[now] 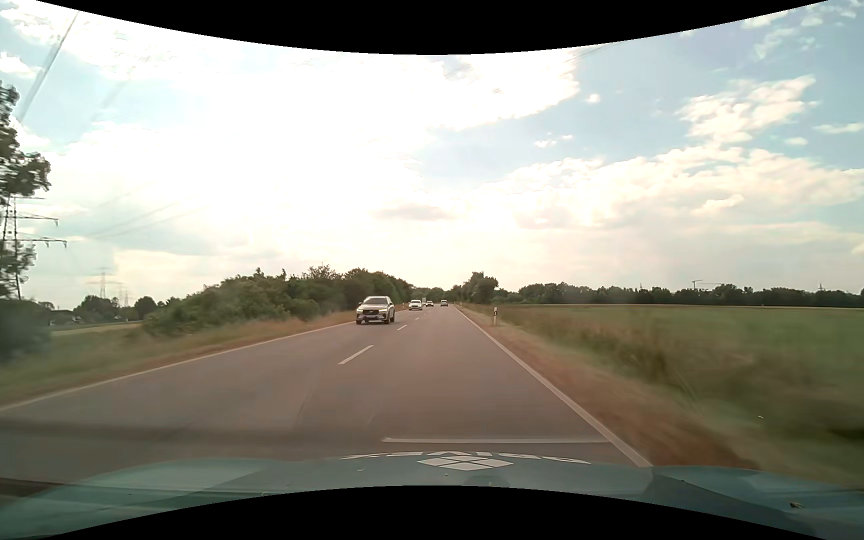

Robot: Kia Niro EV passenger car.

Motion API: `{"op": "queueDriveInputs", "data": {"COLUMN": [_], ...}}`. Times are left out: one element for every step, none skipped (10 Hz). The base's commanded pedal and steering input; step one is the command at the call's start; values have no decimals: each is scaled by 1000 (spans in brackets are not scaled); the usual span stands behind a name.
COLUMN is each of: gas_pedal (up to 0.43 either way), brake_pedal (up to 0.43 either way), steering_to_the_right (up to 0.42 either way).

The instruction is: Follow the waypoints while adhering to traffic rules and regulations

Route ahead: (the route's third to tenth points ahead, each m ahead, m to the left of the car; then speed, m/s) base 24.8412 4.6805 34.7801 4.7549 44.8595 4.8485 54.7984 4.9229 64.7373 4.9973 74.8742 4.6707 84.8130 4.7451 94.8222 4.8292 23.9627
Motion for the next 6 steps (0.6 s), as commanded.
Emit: {"op": "queueDriveInputs", "data": {"gas_pedal": [248,248,240,228,228,228], "brake_pedal": [0,0,0,0,0,0], "steering_to_the_right": [-2,-2,-2,-2,-3,-2]}}
